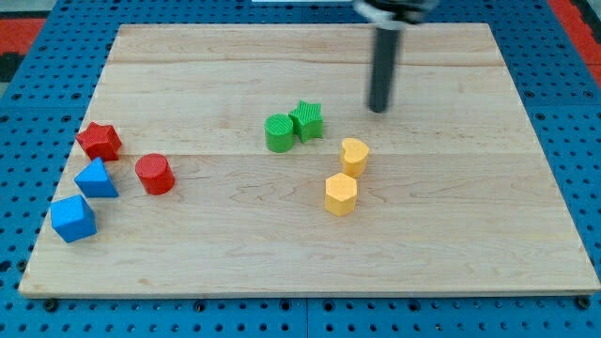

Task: Drag the yellow blocks into the green blocks

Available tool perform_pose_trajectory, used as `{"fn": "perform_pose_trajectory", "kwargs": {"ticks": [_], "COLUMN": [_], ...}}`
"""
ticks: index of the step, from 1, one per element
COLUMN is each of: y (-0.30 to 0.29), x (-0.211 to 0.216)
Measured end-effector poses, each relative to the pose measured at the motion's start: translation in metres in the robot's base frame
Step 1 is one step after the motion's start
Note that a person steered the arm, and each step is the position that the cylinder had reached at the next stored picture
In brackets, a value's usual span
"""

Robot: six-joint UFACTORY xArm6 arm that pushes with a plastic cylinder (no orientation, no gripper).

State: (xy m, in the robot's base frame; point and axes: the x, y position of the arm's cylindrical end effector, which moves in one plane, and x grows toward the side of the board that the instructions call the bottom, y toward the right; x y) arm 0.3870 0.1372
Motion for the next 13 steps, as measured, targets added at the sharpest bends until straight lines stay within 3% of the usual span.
{"fn": "perform_pose_trajectory", "kwargs": {"ticks": [1, 2, 3, 5, 6, 7, 8, 9, 10, 11, 13], "y": [-0.001, -0.075, -0.147, -0.154, -0.157, -0.103, -0.11, -0.161, -0.11, -0.023, -0.107], "x": [0.111, 0.147, 0.147, 0.116, 0.167, 0.167, 0.119, 0.094, 0.13, 0.139, 0.036]}}
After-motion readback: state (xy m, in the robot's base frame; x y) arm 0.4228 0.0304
